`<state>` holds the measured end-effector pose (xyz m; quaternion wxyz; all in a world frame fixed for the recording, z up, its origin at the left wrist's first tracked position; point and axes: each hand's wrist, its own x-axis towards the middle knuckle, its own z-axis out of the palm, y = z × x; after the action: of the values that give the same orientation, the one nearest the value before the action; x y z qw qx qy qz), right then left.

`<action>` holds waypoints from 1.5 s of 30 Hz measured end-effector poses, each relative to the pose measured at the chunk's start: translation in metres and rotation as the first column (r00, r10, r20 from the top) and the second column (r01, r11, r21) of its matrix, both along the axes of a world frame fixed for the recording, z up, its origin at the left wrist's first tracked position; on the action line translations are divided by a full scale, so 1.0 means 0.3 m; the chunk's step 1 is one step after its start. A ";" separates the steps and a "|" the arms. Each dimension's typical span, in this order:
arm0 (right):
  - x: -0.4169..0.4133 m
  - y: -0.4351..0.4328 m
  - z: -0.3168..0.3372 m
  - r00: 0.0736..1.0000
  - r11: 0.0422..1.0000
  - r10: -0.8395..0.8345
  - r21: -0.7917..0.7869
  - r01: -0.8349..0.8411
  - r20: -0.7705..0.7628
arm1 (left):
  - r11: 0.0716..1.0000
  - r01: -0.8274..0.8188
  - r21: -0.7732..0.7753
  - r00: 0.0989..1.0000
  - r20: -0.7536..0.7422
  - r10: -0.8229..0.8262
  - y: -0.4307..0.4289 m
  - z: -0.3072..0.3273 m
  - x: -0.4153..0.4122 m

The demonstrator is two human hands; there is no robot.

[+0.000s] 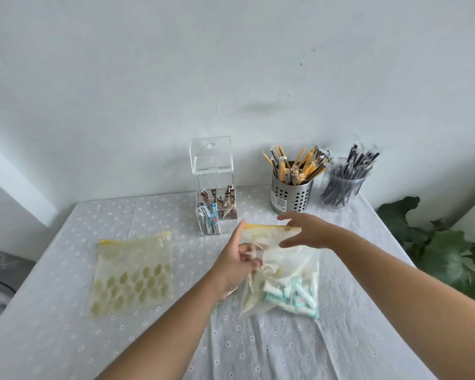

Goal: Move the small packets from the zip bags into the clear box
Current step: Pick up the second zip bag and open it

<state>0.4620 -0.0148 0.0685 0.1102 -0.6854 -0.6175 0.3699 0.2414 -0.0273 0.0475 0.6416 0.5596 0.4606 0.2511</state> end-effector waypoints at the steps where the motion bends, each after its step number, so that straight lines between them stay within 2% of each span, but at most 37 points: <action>1: -0.010 0.002 0.034 1.000 1.000 0.020 0.012 -0.020 0.012 | 1.000 0.002 0.021 1.000 0.011 -0.002 -0.005 0.020 -0.021; 3: -0.027 0.000 0.103 0.999 0.998 0.047 0.039 -0.046 -0.019 | 0.998 -0.041 0.050 0.999 0.008 0.041 -0.004 0.049 -0.066; 8: -0.099 -0.006 0.233 0.938 0.998 0.039 -0.040 -0.057 -0.343 | 0.971 -0.219 0.094 0.975 -0.020 0.221 0.030 0.132 -0.208; 11: -0.184 0.001 0.285 0.905 0.995 0.057 -0.050 -0.086 -0.422 | 0.928 -0.322 0.190 0.939 -0.061 0.338 0.042 0.180 -0.282; 14: -0.291 0.013 0.318 0.867 0.999 0.047 0.013 -0.047 -0.496 | 0.768 -0.455 0.450 0.805 -0.162 0.571 0.036 0.207 -0.327; 16: -0.370 0.020 0.331 0.848 0.996 0.030 0.090 0.020 -0.530 | 0.656 -0.498 0.568 0.735 -0.125 0.666 0.011 0.223 -0.342; 17: -0.405 0.021 0.331 0.842 0.989 0.024 0.135 0.058 -0.539 | 0.662 -0.510 0.549 0.742 -0.109 0.662 -0.002 0.234 -0.342; 18: -0.445 0.020 0.331 0.837 0.981 0.021 0.174 0.089 -0.547 | 0.712 -0.519 0.473 0.772 -0.097 0.628 -0.012 0.247 -0.341; 20: -0.521 0.014 0.319 0.829 0.962 0.027 0.239 0.129 -0.558 | 0.840 -0.504 0.202 0.856 -0.016 0.517 -0.024 0.270 -0.337; 21: -0.556 0.011 0.307 0.844 0.951 0.047 0.282 0.126 -0.535 | 0.868 -0.491 0.071 0.871 0.056 0.488 -0.026 0.280 -0.336; 23: -0.610 0.005 0.278 0.888 0.931 0.105 0.358 0.069 -0.447 | 0.872 -0.474 -0.121 0.849 0.201 0.490 -0.020 0.295 -0.346; 24: -0.630 0.001 0.264 0.893 0.930 0.143 0.366 0.026 -0.428 | 0.866 -0.471 -0.168 0.833 0.238 0.500 -0.016 0.297 -0.356; 27: -0.666 -0.007 0.232 0.874 0.941 0.196 0.336 -0.040 -0.445 | 0.848 -0.489 -0.205 0.812 0.248 0.528 -0.011 0.292 -0.390; 35: -0.678 -0.009 0.195 0.825 0.956 0.089 0.281 0.087 -0.558 | 0.811 -0.508 -0.291 0.762 0.286 0.581 -0.013 0.264 -0.421; 40: -0.657 -0.004 0.185 0.827 0.963 0.051 0.248 0.109 -0.560 | 0.814 -0.511 -0.276 0.780 0.249 0.574 -0.014 0.266 -0.406; 45: -0.637 0.007 0.183 0.780 0.969 0.001 0.194 0.154 -0.626 | 0.822 -0.517 -0.239 0.801 0.203 0.563 -0.009 0.273 -0.390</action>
<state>0.2709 -0.0128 0.1235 0.4022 -0.5320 -0.5574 0.4945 0.1245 -0.0299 0.1292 0.6443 0.3086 0.5312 0.4556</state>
